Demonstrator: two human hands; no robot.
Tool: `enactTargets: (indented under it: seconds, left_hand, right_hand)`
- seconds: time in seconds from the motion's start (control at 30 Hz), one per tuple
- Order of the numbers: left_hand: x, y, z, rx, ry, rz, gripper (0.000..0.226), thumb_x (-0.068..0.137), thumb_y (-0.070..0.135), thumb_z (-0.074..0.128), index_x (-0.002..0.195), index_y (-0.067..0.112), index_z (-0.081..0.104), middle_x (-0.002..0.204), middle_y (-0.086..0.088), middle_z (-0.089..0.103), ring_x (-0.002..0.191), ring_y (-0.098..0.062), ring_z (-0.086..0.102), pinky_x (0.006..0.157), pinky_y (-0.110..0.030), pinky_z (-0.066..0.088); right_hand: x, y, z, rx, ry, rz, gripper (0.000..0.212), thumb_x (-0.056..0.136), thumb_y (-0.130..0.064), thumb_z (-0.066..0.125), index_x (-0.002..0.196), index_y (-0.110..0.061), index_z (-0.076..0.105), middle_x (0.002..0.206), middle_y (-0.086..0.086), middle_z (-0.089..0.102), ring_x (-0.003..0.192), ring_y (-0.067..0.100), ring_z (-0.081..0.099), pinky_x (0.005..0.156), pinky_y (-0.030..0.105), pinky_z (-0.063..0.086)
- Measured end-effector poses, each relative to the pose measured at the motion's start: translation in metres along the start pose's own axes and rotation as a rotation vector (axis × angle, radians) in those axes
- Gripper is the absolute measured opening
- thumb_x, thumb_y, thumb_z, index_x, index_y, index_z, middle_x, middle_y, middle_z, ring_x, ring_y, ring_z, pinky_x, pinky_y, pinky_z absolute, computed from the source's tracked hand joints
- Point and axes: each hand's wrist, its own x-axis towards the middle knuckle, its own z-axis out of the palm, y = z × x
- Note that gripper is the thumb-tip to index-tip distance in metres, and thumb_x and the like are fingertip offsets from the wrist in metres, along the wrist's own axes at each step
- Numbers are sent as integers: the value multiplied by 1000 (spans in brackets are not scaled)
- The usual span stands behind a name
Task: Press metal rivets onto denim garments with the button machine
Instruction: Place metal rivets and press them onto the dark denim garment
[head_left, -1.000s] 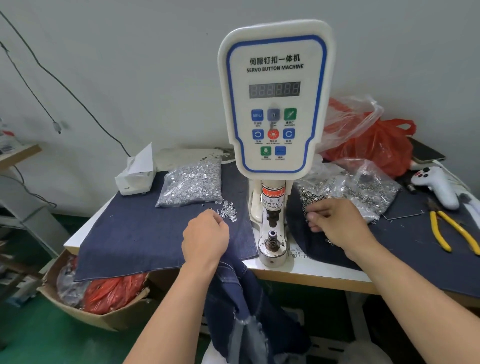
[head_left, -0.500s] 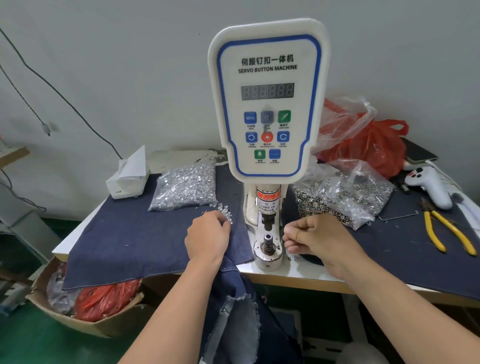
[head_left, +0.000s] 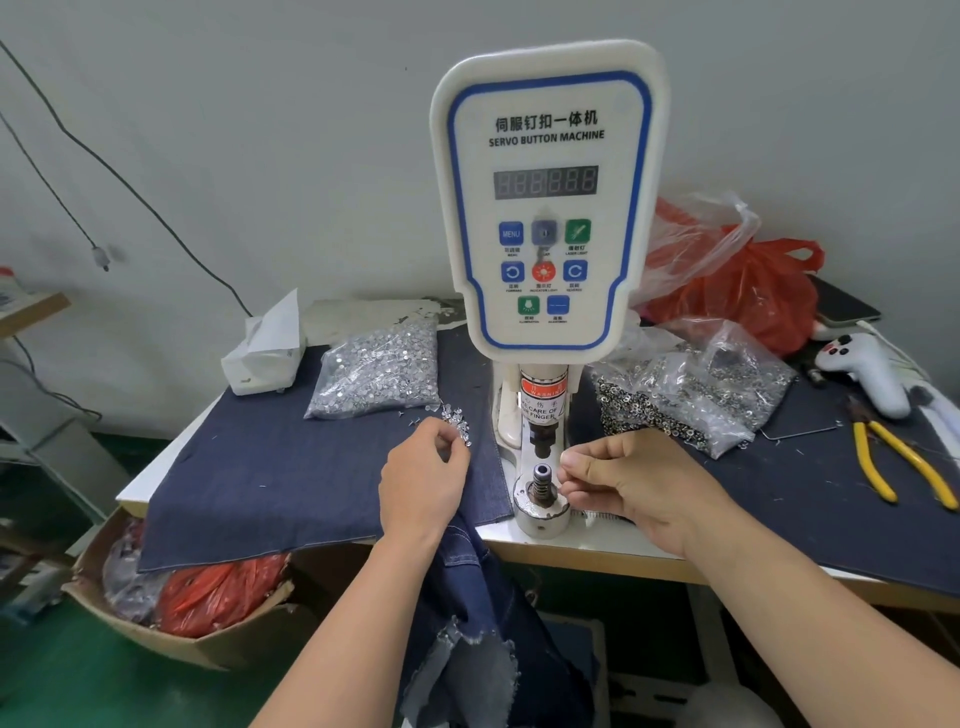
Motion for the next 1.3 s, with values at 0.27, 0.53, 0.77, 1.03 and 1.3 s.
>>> enactTargets:
  seconds: [0.27,0.53,0.77,1.03,1.3]
  left_hand:
    - [-4,-3,-3,-23,-42,5,9,97,31,67,93,38,67,91,22,67,82,10,55,65,-14,36]
    - [-6,-2,-5,-30,-44,25,13,98,31,68,90,40,68,90,23,68,85,0,60,68,-21,40]
    - [-12,-3,-11,-205,-31,77,11,96,25,72,89,33,76,93,24,74,96,7,65,82,-14,43]
    - [-33,-3,-17,-541,-219,-155,13,96,37,74,88,44,81,96,20,79,91,4,69,69,-16,47]
    - [-44,4,-15,-735,-262,-277,15,95,32,76,84,33,84,85,17,78,62,6,56,72,-26,43]
  right_hand:
    - [-1,-1,5,121,4,94,8,87,-5,78,84,3,77,75,15,73,58,14,68,53,22,57]
    - [-5,-4,15,381,-51,268,15,87,-1,75,74,6,76,75,18,73,55,16,70,45,22,55]
    - [-10,-5,17,449,-93,315,17,92,-1,69,80,9,73,75,18,72,57,18,71,46,24,58]
    - [-13,-8,21,509,-90,322,13,94,0,66,89,11,70,79,20,74,58,19,72,49,24,59]
    - [-15,-8,21,518,-92,319,12,94,0,66,91,10,71,79,19,74,59,18,71,50,23,59]
